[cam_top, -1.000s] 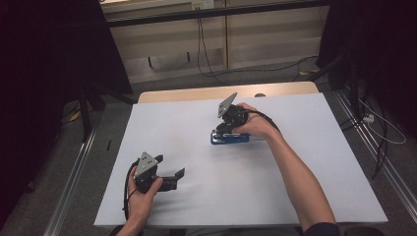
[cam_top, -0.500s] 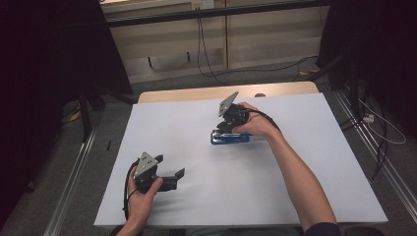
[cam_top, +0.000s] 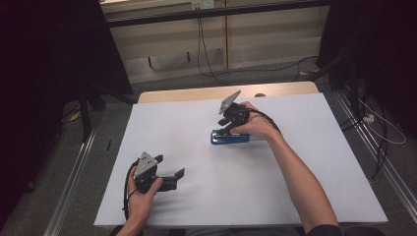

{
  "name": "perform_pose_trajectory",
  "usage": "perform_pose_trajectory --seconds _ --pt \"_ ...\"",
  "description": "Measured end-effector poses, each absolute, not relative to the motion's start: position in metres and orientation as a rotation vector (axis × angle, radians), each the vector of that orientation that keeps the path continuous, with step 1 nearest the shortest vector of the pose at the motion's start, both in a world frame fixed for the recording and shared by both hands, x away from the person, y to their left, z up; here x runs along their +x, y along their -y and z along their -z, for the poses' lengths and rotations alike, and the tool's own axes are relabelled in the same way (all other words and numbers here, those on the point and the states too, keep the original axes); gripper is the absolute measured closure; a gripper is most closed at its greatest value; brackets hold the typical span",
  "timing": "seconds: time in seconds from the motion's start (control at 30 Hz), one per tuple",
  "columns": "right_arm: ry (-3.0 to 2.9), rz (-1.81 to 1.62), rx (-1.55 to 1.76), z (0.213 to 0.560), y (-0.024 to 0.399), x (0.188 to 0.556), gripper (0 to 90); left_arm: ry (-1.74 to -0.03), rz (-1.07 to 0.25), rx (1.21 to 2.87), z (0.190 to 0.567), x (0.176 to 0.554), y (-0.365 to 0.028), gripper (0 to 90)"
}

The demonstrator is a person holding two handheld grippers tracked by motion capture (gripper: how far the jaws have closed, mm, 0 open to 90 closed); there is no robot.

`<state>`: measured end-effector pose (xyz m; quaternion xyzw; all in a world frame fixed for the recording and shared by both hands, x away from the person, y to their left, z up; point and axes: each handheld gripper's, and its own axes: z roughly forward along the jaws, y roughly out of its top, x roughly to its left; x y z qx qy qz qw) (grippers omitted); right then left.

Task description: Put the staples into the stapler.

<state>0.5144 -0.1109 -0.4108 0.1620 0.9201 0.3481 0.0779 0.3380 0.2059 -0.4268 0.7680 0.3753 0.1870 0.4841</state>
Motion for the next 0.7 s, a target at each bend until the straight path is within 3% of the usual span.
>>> perform_pose_trajectory --seconds 0.23,0.33,0.5,0.7 --pt "-2.702 -1.077 0.606 0.410 0.118 0.512 29.4 -0.911 -0.454 1.879 0.427 0.338 -0.206 4.3" --pt "-2.667 -1.083 0.662 0.413 0.120 0.510 16.8 -0.912 -0.452 1.873 0.427 0.339 -0.205 4.4" --pt "-2.609 -1.124 0.746 0.415 0.123 0.508 8.9 -0.911 -0.453 1.873 0.427 0.339 -0.204 4.3" --pt "-2.559 -1.135 0.783 0.413 0.126 0.503 5.8 -0.913 -0.452 1.872 0.427 0.339 -0.204 4.3"
